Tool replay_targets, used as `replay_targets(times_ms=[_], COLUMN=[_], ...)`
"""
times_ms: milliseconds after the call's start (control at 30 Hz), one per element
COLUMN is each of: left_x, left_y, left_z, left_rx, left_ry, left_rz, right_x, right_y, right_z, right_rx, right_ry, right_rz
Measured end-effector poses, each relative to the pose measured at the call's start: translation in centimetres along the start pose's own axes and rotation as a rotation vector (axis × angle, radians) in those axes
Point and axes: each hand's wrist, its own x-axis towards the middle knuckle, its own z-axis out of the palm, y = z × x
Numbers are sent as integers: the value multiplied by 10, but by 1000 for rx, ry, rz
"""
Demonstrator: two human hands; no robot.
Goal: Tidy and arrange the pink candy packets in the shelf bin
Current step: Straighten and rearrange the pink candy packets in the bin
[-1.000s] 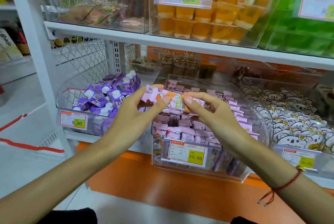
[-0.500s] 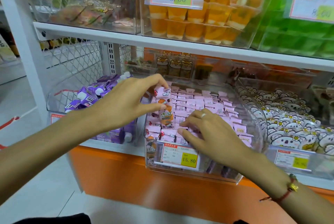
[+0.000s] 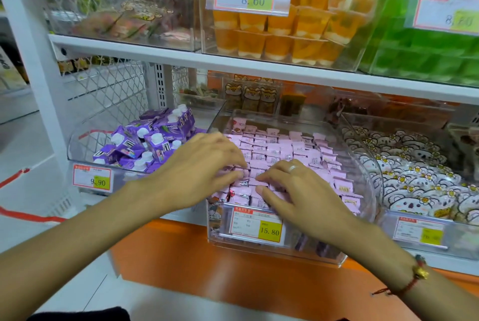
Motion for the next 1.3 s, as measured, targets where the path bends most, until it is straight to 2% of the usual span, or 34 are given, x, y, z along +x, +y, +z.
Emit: replay_targets(times_ms=[67,133,233,367,467,533,600,700,933,1000,1067,1200,1300], left_x=[-16,-31,-44,-45,-44,-45,-46,-47,-47,-47,-46,-46,-46], left_y=[2,2,3,8,9,7,5,3,3,3,4,4,6], left_z=[1,3,10,18,22,24,25,25,23,23,22,22,19], left_rx=[-154,-381,-702,-843,-880,-885,-868,-863,-867,-870,-875,-867,-784], left_ry=[285,433,337,256,249,244,233,221,210,210,209,220,285], left_rz=[-146,-334,-563,-575,-559,-556,-556,-559,-551,-549,-549,-572,-606], right_x=[0,2,3,12,29,45,58,73,82,79,74,69,56], right_y=[-3,-7,-11,-13,-14,-11,-6,-1,6,4,-2,-14,-19], right_z=[-1,0,5,2,-2,-5,-4,5,0,4,10,-1,-17], right_rx=[13,31,13,58,162,238,174,70,316,210,102,322,461], right_ry=[40,39,-83,-179,-210,-142,-128,-227,-262,-186,-3,461,712], right_rz=[-37,-93,-125,-86,-53,28,91,132,160,140,117,92,91])
